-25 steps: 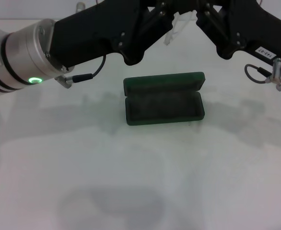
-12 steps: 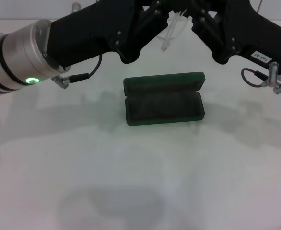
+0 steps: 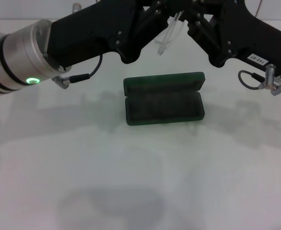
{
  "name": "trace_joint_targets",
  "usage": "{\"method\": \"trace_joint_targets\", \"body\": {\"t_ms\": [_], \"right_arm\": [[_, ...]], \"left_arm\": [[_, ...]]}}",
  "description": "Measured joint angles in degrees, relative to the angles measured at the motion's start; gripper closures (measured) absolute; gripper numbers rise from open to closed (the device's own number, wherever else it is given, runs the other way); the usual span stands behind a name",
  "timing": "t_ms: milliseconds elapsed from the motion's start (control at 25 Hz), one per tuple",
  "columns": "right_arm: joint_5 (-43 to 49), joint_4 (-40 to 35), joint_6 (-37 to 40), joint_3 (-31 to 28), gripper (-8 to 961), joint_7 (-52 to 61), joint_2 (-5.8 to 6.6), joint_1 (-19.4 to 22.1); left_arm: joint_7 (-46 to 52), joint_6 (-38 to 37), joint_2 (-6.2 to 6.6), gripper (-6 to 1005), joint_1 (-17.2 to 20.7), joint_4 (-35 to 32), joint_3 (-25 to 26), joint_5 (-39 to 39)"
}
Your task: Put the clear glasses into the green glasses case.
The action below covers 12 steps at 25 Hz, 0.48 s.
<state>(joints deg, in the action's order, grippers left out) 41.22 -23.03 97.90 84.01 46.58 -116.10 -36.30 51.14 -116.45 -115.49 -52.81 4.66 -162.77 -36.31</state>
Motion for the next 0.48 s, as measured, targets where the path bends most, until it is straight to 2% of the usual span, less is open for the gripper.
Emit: {"method": "trace_joint_targets", "body": {"t_ms": [480], "right_arm": [[0.0,-0.26,-0.64,1.35,871,0.09,0.0,-0.17]], "left_arm": [[0.02,0.0,-0.03,954,0.21,0.0,0.0,0.01]]}}
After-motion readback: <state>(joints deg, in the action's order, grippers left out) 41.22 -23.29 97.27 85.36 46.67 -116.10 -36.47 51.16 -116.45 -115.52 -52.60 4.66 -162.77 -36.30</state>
